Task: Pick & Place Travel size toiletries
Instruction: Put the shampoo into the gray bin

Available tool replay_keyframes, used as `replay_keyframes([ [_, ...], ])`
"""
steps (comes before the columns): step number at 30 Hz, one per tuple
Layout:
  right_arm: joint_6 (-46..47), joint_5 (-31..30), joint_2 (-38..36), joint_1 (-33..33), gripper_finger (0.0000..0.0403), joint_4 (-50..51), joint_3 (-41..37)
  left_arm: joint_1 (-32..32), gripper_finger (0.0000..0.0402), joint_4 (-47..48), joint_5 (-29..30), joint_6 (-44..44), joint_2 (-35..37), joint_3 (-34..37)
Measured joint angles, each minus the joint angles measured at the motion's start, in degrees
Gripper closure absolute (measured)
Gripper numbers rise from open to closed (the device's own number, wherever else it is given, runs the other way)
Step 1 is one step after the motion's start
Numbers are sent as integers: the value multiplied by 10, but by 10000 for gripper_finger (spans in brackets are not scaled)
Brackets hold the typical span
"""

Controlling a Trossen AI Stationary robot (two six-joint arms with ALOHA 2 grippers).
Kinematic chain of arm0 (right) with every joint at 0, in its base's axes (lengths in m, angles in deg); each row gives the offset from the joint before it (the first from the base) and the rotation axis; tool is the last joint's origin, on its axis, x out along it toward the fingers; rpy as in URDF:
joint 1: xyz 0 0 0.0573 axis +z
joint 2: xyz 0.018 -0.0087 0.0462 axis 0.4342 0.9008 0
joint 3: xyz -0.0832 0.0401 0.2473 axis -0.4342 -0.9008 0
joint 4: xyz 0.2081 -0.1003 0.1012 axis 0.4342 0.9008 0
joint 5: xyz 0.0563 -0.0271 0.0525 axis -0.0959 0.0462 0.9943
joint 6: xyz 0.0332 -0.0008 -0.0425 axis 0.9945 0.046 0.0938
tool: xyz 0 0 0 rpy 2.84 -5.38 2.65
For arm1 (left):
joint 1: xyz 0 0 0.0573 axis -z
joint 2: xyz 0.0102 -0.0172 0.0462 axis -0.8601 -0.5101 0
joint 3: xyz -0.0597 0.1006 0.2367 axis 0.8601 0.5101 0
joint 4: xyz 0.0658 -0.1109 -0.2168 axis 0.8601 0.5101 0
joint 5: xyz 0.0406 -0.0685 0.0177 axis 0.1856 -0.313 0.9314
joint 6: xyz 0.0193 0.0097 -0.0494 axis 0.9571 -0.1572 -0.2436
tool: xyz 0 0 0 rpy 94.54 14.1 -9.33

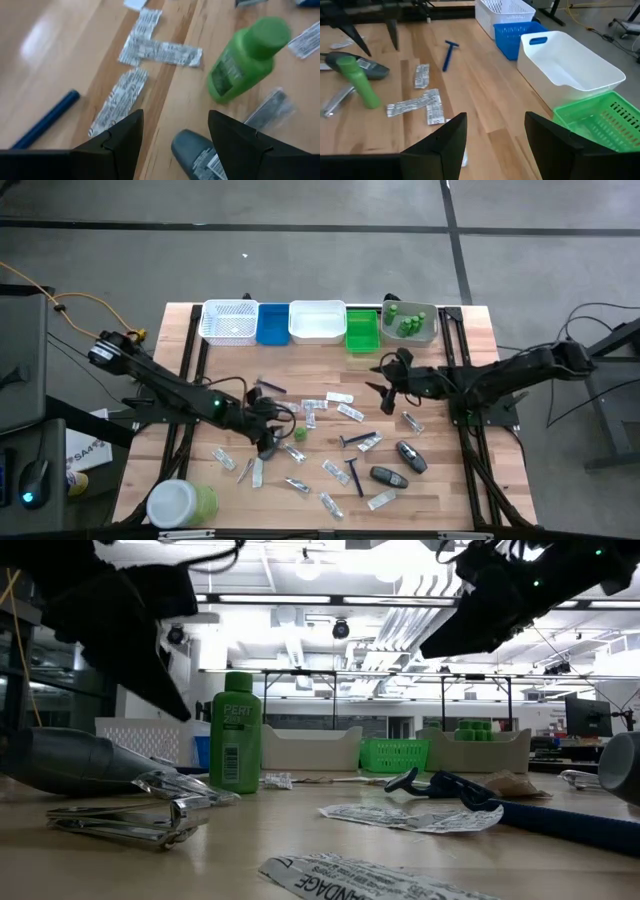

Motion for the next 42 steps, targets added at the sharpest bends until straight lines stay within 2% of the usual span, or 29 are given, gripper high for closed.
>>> replay_keyframes([
  [4, 16, -32, 0, 37, 210, 3, 0, 6, 180, -52, -33, 7, -27, 0],
  [8, 39, -61, 0, 68, 210, 18, 0, 28, 162, -101, -58, 28, -54, 0],
  [10, 49, -73, 0, 81, 210, 26, 0, 43, 150, -111, -49, 25, -59, 0],
  [15, 59, -100, 0, 104, 210, 30, 0, 61, 132, -124, 32, -4, -75, 0],
  [17, 60, -107, 0, 109, 210, 30, 0, 59, 130, -135, 46, -5, -82, 0],
  [24, 68, -111, 2, 111, 210, 30, 0, 59, 130, -176, 48, -7, -133, 0],
  [33, 74, -122, 48, 110, 210, 23, 0, 59, 130, -241, 41, 0, -158, 0],
  [42, 69, -123, 89, 110, 210, -33, 0, 59, 130, -292, 78, -5, -200, 0],
])
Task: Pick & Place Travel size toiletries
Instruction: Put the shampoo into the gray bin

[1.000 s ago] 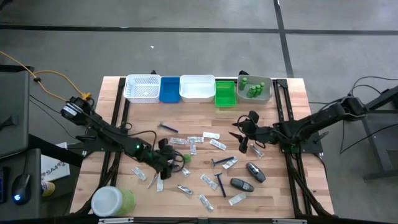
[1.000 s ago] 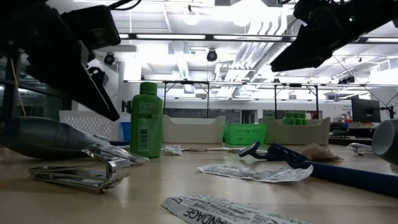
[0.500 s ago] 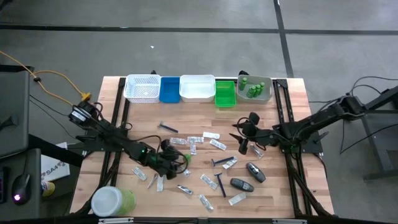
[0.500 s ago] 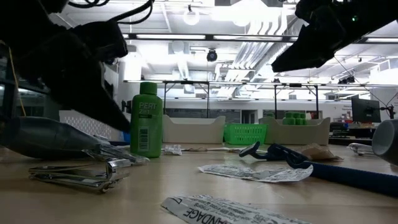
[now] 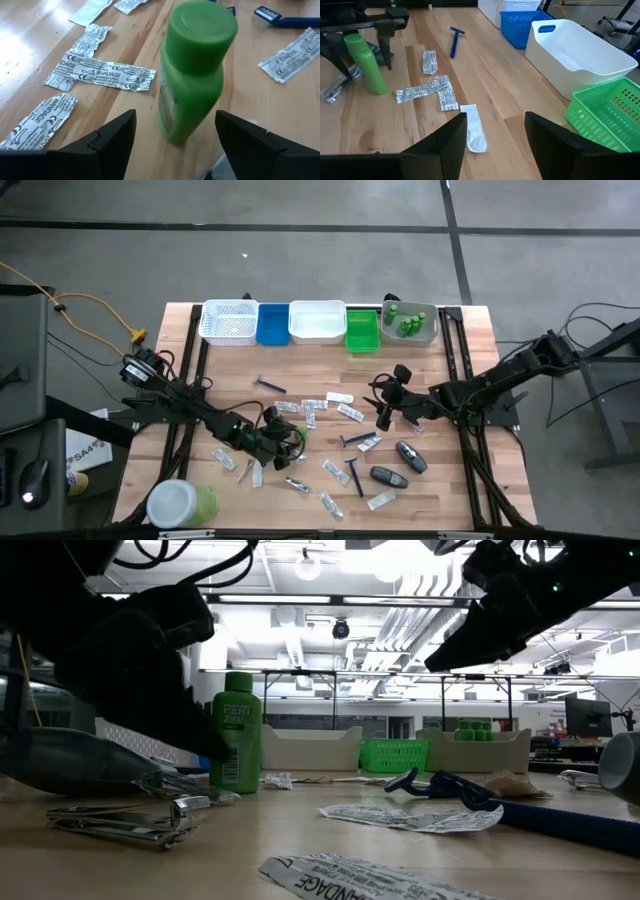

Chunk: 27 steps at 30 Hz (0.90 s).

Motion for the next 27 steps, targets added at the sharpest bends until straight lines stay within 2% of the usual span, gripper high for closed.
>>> replay_keyframes([
  [10, -1, 0, 2, 0, 210, -21, 0, -2, 130, -19, 23, 5, -3, 0],
  [17, -1, 0, 3, 0, 210, -24, 0, -16, 141, -53, 5, 14, -37, -6],
  [22, -1, 0, 3, 0, 210, -26, 0, -23, 191, -46, 1, 15, -39, -9],
  [27, -1, 4, 3, 0, 210, -27, 0, -24, 271, -41, 0, 43, -39, -9],
])
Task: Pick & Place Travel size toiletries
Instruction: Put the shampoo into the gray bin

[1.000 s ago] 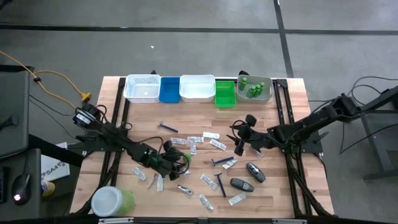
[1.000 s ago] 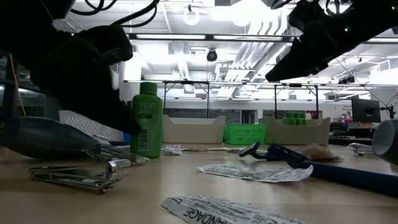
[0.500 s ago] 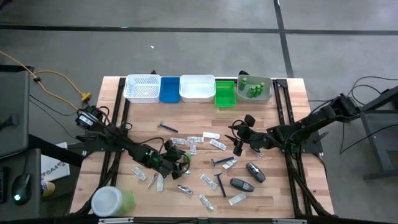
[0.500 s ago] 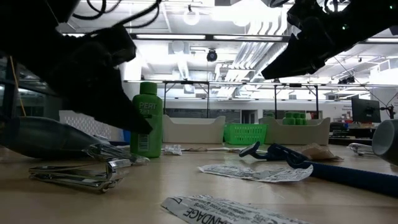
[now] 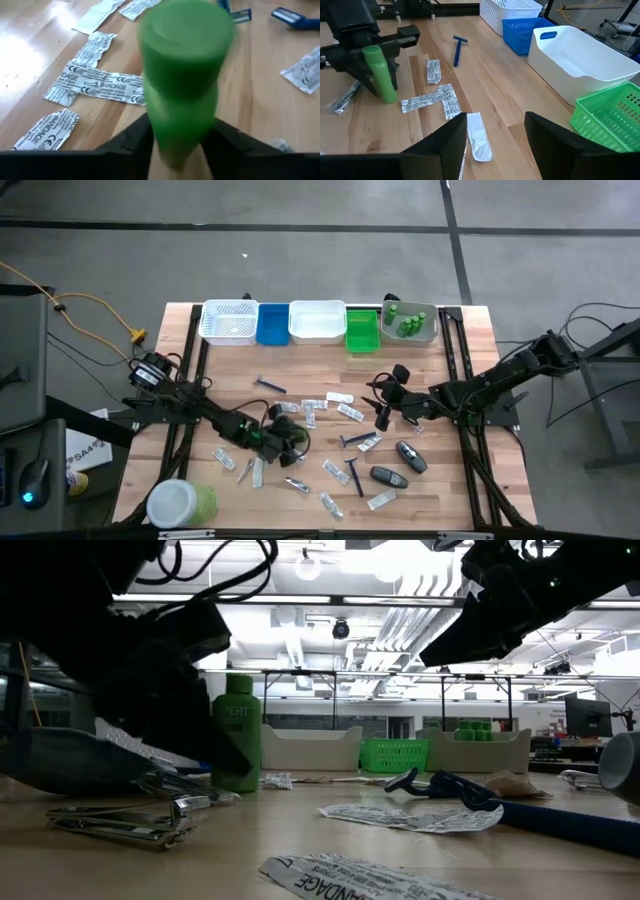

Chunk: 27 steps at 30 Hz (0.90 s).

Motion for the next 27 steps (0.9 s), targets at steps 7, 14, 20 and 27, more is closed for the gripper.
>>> replay_keyframes([
  [7, -1, 20, 0, 0, 210, -10, 0, -42, 345, -25, -63, 99, 30, -6],
  [14, -75, 99, 42, -2, 210, -139, 0, -114, 345, 14, -143, 230, 58, -58],
  [20, -163, 124, 133, -11, 210, -304, 0, -167, 332, 107, -185, 322, 56, -131],
  [27, -215, 138, 218, -25, 201, -460, 0, -188, 338, 119, -195, 366, 56, -143],
])
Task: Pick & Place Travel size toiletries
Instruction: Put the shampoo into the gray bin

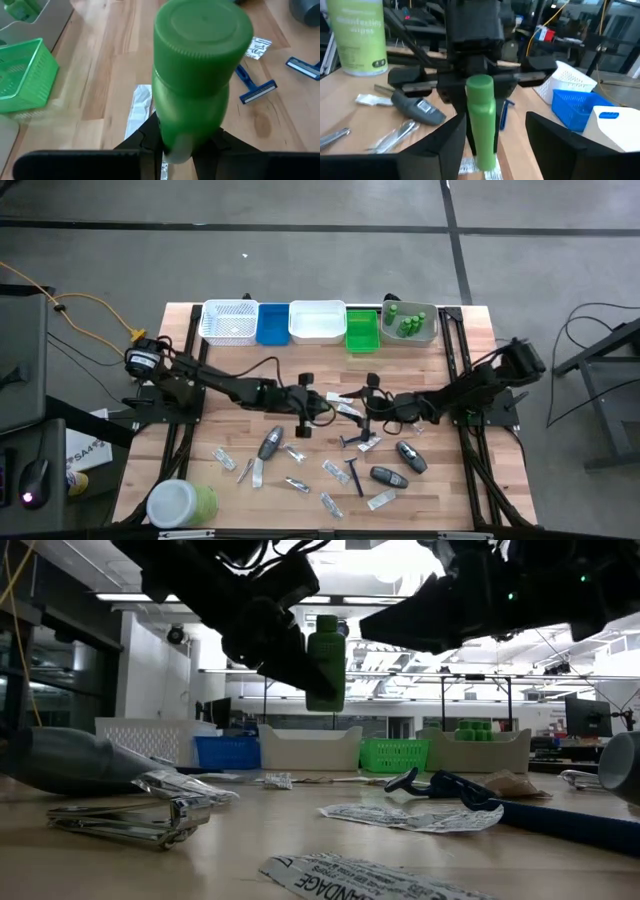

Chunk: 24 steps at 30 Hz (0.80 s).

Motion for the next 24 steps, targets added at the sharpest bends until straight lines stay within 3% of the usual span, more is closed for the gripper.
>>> replay_keyframes([
  [5, -5, 43, 27, -11, 164, -3, 30, -2, 338, 2, 0, 2, 0, 0],
  [14, -36, 43, 70, -32, 126, 57, 104, -2, 338, 2, 0, 2, 0, 0],
  [19, -27, 43, 73, -39, 156, 57, 111, -2, 338, 10, 0, 2, -1, 1],
  [24, -23, 45, 73, -40, 224, 59, 111, -2, 338, 10, 0, 1, -1, 1],
])
